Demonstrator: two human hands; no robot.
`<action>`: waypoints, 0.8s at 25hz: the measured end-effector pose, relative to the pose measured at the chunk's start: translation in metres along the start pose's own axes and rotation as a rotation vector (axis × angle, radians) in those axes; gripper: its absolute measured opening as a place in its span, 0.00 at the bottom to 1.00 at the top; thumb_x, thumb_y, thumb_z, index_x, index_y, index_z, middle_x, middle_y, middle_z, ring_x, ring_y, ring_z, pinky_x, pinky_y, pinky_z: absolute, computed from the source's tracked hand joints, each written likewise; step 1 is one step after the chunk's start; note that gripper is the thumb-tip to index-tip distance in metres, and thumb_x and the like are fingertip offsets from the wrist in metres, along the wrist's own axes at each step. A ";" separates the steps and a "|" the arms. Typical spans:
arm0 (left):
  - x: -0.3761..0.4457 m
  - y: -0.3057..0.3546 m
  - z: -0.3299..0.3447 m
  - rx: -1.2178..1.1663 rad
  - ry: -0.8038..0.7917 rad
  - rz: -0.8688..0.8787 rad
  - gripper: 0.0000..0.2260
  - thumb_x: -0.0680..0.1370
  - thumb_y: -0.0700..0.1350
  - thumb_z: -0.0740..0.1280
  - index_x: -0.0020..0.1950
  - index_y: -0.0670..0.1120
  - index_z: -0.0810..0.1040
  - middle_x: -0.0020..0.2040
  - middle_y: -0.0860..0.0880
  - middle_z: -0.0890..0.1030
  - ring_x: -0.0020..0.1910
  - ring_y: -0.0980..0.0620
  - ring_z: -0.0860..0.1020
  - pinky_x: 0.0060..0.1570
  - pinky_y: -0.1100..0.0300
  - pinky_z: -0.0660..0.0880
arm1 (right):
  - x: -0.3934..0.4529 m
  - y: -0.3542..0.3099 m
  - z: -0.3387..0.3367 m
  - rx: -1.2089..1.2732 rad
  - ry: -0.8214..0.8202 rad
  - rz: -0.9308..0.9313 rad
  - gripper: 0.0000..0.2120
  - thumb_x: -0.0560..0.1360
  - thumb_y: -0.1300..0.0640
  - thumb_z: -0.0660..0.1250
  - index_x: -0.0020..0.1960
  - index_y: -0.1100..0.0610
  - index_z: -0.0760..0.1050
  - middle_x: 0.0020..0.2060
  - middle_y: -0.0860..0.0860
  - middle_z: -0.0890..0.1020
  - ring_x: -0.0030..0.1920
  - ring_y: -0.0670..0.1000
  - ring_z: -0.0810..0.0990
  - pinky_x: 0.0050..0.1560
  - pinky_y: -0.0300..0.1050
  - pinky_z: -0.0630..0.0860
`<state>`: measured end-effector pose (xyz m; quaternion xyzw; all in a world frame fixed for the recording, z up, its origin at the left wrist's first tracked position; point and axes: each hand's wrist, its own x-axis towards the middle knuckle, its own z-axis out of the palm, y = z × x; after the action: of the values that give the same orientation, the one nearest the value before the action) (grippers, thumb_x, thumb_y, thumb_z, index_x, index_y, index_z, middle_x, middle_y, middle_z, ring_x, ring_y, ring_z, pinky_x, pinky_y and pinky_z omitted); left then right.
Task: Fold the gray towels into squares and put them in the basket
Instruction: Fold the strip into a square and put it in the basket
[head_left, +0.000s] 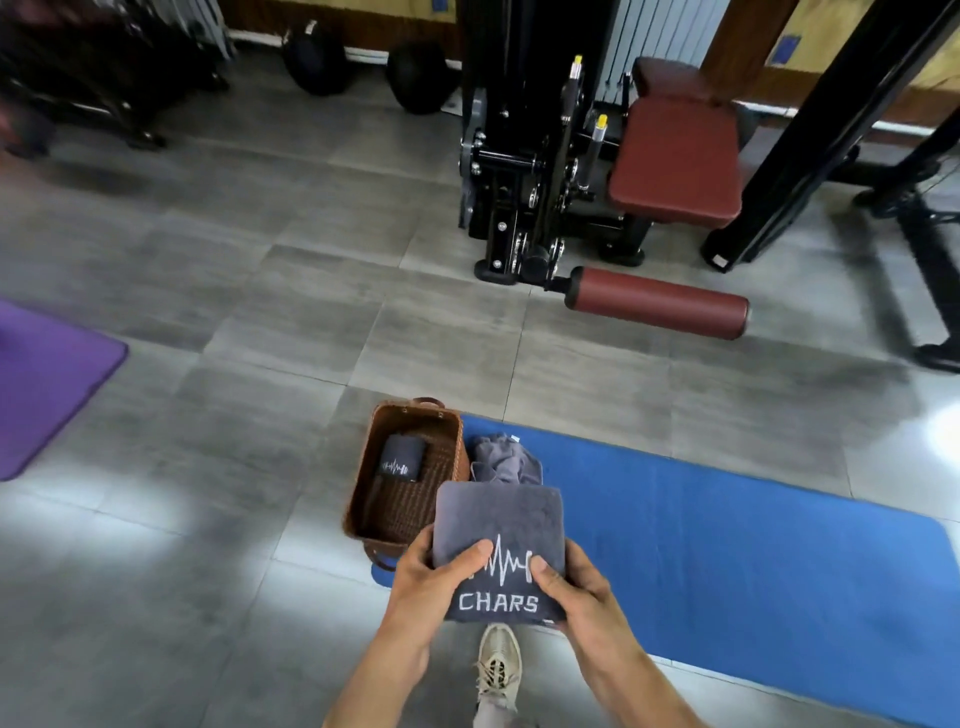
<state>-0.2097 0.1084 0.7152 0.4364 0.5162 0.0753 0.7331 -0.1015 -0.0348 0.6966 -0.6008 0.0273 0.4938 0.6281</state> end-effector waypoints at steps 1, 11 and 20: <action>0.012 0.011 -0.005 0.004 -0.012 -0.003 0.21 0.65 0.44 0.81 0.55 0.47 0.80 0.45 0.46 0.86 0.44 0.45 0.85 0.44 0.52 0.81 | 0.011 -0.005 0.009 0.011 0.003 0.001 0.17 0.75 0.61 0.70 0.63 0.58 0.75 0.54 0.59 0.84 0.51 0.56 0.84 0.50 0.51 0.82; 0.123 0.078 -0.102 0.170 -0.096 -0.076 0.14 0.68 0.41 0.79 0.50 0.48 0.80 0.37 0.50 0.86 0.35 0.53 0.84 0.32 0.62 0.79 | 0.107 0.013 0.124 0.046 0.167 0.033 0.37 0.57 0.49 0.82 0.63 0.58 0.75 0.53 0.60 0.84 0.49 0.57 0.84 0.47 0.49 0.81; 0.217 0.109 -0.194 0.316 -0.212 -0.160 0.31 0.54 0.59 0.79 0.54 0.51 0.81 0.45 0.50 0.86 0.45 0.48 0.85 0.52 0.47 0.81 | 0.177 0.035 0.224 0.071 0.354 -0.001 0.21 0.72 0.61 0.75 0.63 0.61 0.75 0.54 0.63 0.83 0.48 0.57 0.83 0.52 0.54 0.80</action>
<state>-0.2334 0.4060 0.6268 0.5091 0.4746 -0.1116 0.7093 -0.1594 0.2371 0.6217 -0.6560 0.1546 0.3786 0.6343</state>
